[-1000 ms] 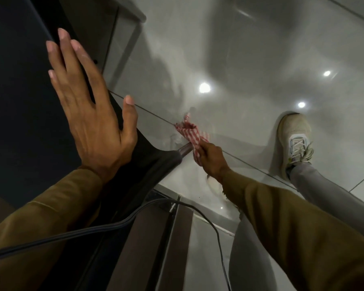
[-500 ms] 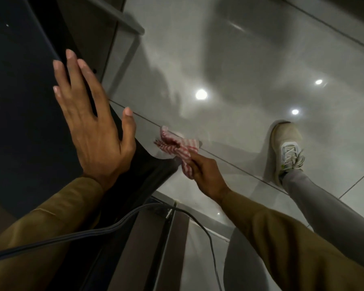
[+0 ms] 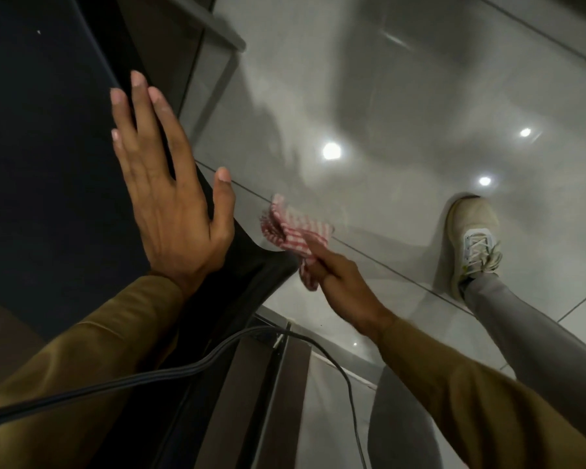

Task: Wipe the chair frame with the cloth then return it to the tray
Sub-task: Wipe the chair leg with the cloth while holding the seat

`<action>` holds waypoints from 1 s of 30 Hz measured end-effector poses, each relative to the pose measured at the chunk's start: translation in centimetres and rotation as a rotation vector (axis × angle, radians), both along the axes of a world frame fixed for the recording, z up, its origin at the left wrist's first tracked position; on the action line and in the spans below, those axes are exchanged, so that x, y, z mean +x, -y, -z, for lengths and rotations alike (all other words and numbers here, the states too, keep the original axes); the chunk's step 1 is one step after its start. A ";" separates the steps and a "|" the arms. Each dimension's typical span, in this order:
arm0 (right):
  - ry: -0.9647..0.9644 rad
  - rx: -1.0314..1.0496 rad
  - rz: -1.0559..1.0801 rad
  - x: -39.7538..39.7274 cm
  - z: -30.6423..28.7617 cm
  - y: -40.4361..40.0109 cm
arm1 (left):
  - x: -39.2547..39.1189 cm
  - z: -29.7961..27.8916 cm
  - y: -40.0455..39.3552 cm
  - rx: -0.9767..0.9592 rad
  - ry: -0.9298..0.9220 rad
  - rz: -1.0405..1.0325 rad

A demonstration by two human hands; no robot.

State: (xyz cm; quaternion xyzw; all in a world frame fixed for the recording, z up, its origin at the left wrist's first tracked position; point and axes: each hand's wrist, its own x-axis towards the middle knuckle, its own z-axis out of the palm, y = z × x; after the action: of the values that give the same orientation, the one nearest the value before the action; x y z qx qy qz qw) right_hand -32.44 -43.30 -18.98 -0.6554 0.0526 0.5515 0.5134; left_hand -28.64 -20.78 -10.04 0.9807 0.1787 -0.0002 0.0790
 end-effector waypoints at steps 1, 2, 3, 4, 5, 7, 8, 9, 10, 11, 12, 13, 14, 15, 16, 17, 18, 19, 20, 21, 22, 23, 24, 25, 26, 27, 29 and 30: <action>0.011 0.041 0.019 -0.3 -1.3 0.2 | 0.0 0.0 0.0 -0.003 0.001 -0.001; 0.049 0.057 0.035 -0.7 -1.9 0.3 | 0.0 0.0 -0.1 -0.004 0.000 -0.001; 0.102 0.051 0.035 -0.9 -2.0 0.2 | 0.0 0.0 -0.1 -0.001 0.000 0.001; 0.151 0.033 0.029 -1.0 -1.6 0.1 | 0.1 0.0 -0.1 0.002 0.002 0.003; 0.189 0.013 0.018 -0.9 -0.9 0.0 | 0.1 0.1 -0.1 0.004 0.005 0.006; 0.224 0.001 -0.007 -0.9 0.9 -0.1 | 0.0 0.2 -0.1 0.010 0.013 0.007; 0.222 -0.011 -0.022 -1.0 2.2 -0.1 | 0.0 0.3 -0.2 0.014 0.017 0.007; 0.210 -0.031 -0.039 -1.0 3.4 0.0 | -0.1 0.4 -0.2 0.014 0.020 0.007; 0.195 -0.063 -0.052 -1.1 4.6 0.0 | -0.1 0.4 -0.2 0.012 0.022 0.006; 0.176 -0.096 -0.059 -1.1 5.8 -0.1 | -0.1 0.5 -0.2 0.012 0.021 0.005; 0.147 -0.119 -0.054 -1.1 6.8 -0.2 | -0.1 0.5 -0.3 0.014 0.021 0.004; 0.114 -0.140 -0.053 -1.0 7.8 -0.5 | -0.1 0.5 -0.3 0.016 0.020 0.003; 0.089 -0.170 -0.065 -0.8 8.6 -0.8 | -0.2 0.5 -0.3 0.016 0.019 0.004; 0.076 -0.202 -0.092 -0.5 9.1 -1.1 | -0.2 0.5 -0.2 0.017 0.019 0.006; 0.069 -0.221 -0.104 -0.3 9.2 -1.4 | -0.2 0.6 -0.2 0.020 0.018 0.009; 0.053 -0.224 -0.092 -0.1 9.0 -1.6 | -0.2 0.6 -0.3 0.021 0.017 0.011; 0.045 -0.214 -0.073 0.1 8.3 -1.6 | -0.1 0.5 -0.3 0.020 0.016 0.014; 0.045 -0.191 -0.050 0.1 7.2 -1.4 | -0.1 0.5 -0.3 0.018 0.014 0.015; 0.053 -0.156 -0.028 0.1 5.6 -1.1 | -0.1 0.4 -0.2 0.016 0.012 0.013; 0.065 -0.107 -0.008 -0.2 3.9 -0.7 | -0.1 0.4 -0.2 0.013 0.011 0.009; 0.089 -0.047 0.015 -0.6 1.9 -0.4 | -0.2 0.4 -0.2 0.010 0.007 0.005; 0.121 0.003 0.048 -0.9 0.0 -0.2 | -0.2 0.4 -0.2 0.008 0.003 0.003; 0.152 0.035 0.080 -1.3 -1.3 -0.2 | -0.2 0.4 -0.2 0.008 0.001 0.003; 0.164 0.048 0.112 -1.5 -2.1 -0.4 | -0.2 0.3 -0.2 0.008 -0.001 0.002; 0.175 0.045 0.129 -1.6 -2.3 -0.6 | -0.1 0.3 -0.2 0.008 0.002 0.002; 0.189 0.028 0.133 -1.6 -1.9 -0.6 | -0.1 0.3 -0.2 0.007 0.007 0.003; 0.212 -0.010 0.103 -1.4 -0.4 -0.6 | -0.1 0.4 -0.3 0.009 0.015 0.004; 0.205 -0.017 0.065 -1.3 0.7 -0.5 | -0.1 0.5 -0.3 0.016 0.019 0.004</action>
State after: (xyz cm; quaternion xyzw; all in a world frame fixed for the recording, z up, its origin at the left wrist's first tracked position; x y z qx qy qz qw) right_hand -33.74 -42.81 -19.68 -0.7105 0.0255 0.4641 0.5283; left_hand -28.78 -20.46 -10.59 0.9816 0.1759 0.0102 0.0730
